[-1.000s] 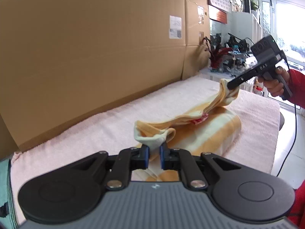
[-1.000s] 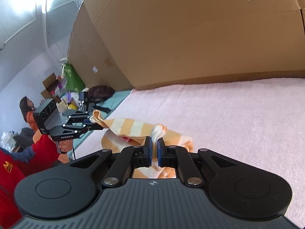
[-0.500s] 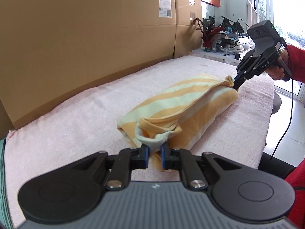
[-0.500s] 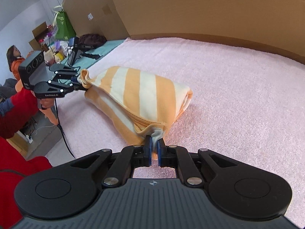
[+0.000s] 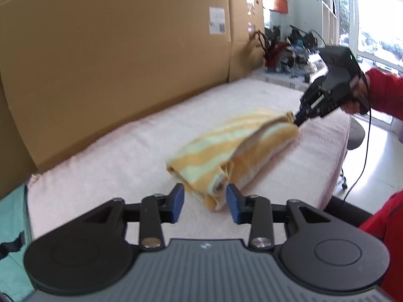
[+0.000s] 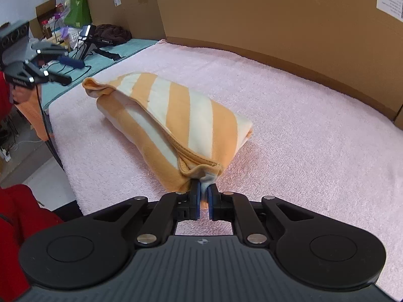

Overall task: Fold clothes
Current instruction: 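Grasp the shirt hem with both grippers and roll it toward the collar, then open both grippers and release the rolled striped shirt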

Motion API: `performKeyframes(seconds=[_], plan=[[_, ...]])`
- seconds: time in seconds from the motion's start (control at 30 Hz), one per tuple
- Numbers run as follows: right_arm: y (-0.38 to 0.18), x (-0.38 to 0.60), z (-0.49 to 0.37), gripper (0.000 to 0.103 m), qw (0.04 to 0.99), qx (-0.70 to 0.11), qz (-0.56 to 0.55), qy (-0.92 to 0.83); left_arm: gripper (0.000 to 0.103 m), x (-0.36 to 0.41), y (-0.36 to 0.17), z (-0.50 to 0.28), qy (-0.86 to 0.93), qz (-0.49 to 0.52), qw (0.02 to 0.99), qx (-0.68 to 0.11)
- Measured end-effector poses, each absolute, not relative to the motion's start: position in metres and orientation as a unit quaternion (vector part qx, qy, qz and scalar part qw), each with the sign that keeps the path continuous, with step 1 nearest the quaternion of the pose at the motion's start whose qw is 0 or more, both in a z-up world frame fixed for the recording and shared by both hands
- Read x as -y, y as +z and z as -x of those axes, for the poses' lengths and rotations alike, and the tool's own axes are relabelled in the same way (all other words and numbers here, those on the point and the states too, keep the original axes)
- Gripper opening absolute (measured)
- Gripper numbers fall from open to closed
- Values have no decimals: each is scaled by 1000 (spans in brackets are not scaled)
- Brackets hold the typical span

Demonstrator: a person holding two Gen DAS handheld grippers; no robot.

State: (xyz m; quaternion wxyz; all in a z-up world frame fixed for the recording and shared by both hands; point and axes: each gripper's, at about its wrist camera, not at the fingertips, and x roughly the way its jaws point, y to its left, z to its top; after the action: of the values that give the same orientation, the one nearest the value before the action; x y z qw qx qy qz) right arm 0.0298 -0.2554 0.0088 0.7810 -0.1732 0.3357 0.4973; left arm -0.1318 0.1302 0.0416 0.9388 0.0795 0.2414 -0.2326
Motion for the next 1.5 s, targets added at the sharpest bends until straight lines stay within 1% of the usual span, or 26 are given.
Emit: performKeyframes(seconds=[0.07,0.13,0.2,0.27,0.3,0.4,0.43,0.5,0.63,0.7,0.83,0.93,1.0,1.13,1.2,1.3,1.37,1.4,1.43,1.5], plan=[[9,252,-24,7,786,-325,192,490,51,-127,59,130,-240,-33,949,-201],[10,249,-17,7,792,-313,212,479,51,-113,57,110,-226,7,955,-190],[10,246,-10,7,801,-306,222,465,46,-94,47,90,-209,30,957,-197],[9,245,-2,8,808,-300,235,450,27,-68,23,70,-189,8,950,-248],[9,244,1,8,810,-299,240,443,12,-57,10,64,-185,-13,942,-279],[22,252,4,9,809,-313,237,437,14,-47,-10,70,-184,-55,937,-292],[26,254,5,9,809,-318,235,435,15,-47,-11,72,-187,-62,936,-291],[34,259,6,14,808,-327,233,431,15,-51,-11,70,-195,-64,934,-293],[52,270,10,14,808,-342,220,426,16,-53,-10,68,-211,-74,929,-295],[85,281,8,14,825,-319,119,452,16,-52,-11,66,-219,-81,927,-293],[94,242,-11,14,843,-336,22,420,18,-55,-10,59,-229,-68,922,-306],[64,201,-29,14,838,-401,51,366,20,-54,-7,57,-225,-66,919,-318],[44,177,-39,18,832,-439,71,332,20,-49,-6,59,-218,-75,919,-321],[26,171,-28,17,829,-440,107,327,20,-44,-6,61,-209,-80,919,-325],[22,172,-26,17,832,-443,105,317,21,-46,-6,58,-206,-68,918,-332],[19,167,-15,17,846,-418,134,304,22,-45,4,51,-194,-53,912,-358],[17,166,-10,18,856,-404,136,292,26,-43,20,51,-176,-50,915,-359],[16,167,-9,18,861,-400,128,288,35,-43,28,52,-165,-49,919,-354],[16,169,-9,18,865,-396,121,284,53,-42,36,52,-150,-46,925,-346],[16,171,-6,18,870,-391,113,278,73,-38,41,51,-117,-54,935,-331]])
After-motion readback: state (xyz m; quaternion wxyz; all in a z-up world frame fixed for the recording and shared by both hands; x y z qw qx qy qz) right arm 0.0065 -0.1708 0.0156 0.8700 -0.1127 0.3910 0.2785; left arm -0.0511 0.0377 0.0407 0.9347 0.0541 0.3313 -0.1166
